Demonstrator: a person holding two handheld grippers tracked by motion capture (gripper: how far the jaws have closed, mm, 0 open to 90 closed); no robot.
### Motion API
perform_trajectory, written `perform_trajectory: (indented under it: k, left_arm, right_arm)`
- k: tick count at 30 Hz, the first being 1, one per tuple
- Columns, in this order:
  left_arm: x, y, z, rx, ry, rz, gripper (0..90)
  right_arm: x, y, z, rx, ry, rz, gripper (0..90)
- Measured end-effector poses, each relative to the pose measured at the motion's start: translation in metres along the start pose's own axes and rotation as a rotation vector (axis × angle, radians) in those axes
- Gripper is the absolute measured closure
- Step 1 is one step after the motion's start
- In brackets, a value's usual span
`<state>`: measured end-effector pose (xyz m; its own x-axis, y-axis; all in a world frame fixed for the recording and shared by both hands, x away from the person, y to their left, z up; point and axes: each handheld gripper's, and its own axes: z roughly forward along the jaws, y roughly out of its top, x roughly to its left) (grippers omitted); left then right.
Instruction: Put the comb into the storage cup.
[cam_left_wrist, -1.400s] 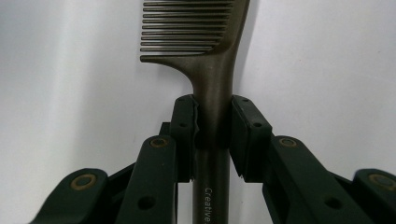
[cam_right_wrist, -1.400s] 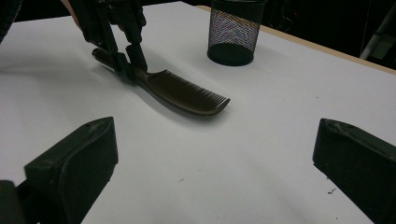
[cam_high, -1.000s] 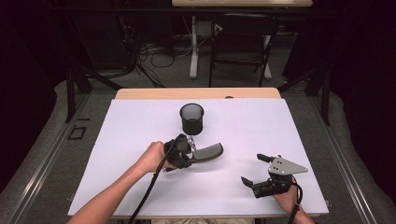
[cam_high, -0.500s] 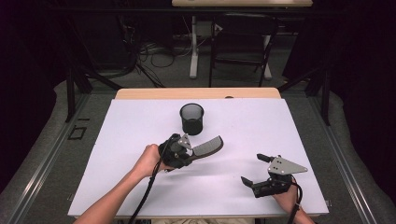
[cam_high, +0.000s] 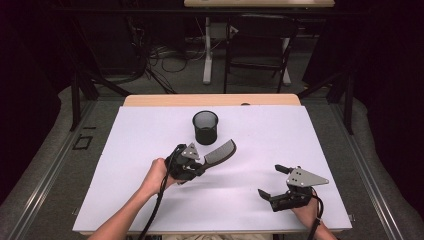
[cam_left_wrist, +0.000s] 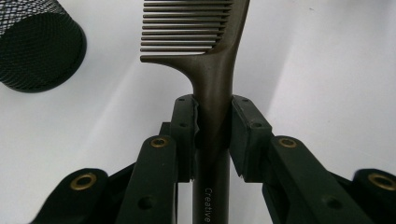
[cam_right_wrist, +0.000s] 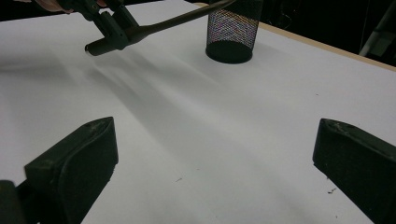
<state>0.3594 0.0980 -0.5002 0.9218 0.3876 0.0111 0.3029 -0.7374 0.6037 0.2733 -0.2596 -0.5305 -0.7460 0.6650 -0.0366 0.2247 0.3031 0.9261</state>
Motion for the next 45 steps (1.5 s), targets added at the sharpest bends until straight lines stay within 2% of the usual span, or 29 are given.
perform_trajectory:
  k: [11,14,20,23,38,45]
  left_arm:
    - [0.000,-0.007,-0.001,-0.053,0.024,-0.022,72.5]
    - [0.000,-0.011,-0.004,-0.083,0.029,-0.028,72.5]
    - [-0.001,-0.015,-0.006,-0.094,0.040,-0.034,72.5]
    - [-0.001,-0.018,-0.006,-0.112,0.055,-0.058,72.5]
    - [-0.002,-0.024,-0.012,-0.195,0.103,-0.093,72.5]
    - [-0.002,-0.025,-0.015,-0.220,0.109,-0.098,72.5]
  right_arm:
    - [0.000,0.000,0.000,0.004,0.001,-0.001,0.0]
    - [0.000,0.000,-0.001,0.000,-0.002,-0.001,0.0]
    - [0.000,0.000,-0.001,0.001,-0.003,0.001,0.0]
    - [0.000,0.000,-0.001,0.005,-0.006,-0.002,0.0]
    - [0.000,0.000,-0.001,0.003,-0.010,-0.001,0.0]
    - [-0.001,0.000,-0.001,0.006,-0.012,0.000,0.0]
